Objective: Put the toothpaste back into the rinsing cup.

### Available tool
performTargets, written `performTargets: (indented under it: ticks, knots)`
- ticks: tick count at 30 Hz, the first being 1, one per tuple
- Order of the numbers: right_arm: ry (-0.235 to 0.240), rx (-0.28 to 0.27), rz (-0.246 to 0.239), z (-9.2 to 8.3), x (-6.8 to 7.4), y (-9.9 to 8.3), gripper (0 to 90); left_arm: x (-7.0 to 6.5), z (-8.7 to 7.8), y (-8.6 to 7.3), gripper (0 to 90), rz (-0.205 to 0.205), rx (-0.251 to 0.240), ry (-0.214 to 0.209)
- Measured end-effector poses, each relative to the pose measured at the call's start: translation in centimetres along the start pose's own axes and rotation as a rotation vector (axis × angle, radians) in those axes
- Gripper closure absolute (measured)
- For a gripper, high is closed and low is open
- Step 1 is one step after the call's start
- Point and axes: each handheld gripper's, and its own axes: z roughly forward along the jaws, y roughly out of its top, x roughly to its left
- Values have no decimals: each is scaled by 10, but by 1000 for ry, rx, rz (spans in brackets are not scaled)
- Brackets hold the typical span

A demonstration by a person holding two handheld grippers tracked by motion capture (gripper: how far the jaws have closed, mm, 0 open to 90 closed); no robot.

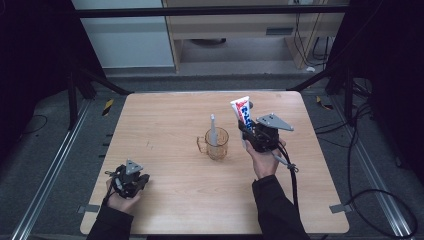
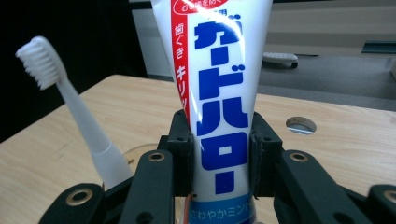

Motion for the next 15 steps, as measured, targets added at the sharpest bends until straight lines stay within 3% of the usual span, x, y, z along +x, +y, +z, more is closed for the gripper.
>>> performTargets:
  ticks: [15]
  knots:
    - [-33,-85,41,23,13,-1,676,1,0,0,878,-4,-4,-3]
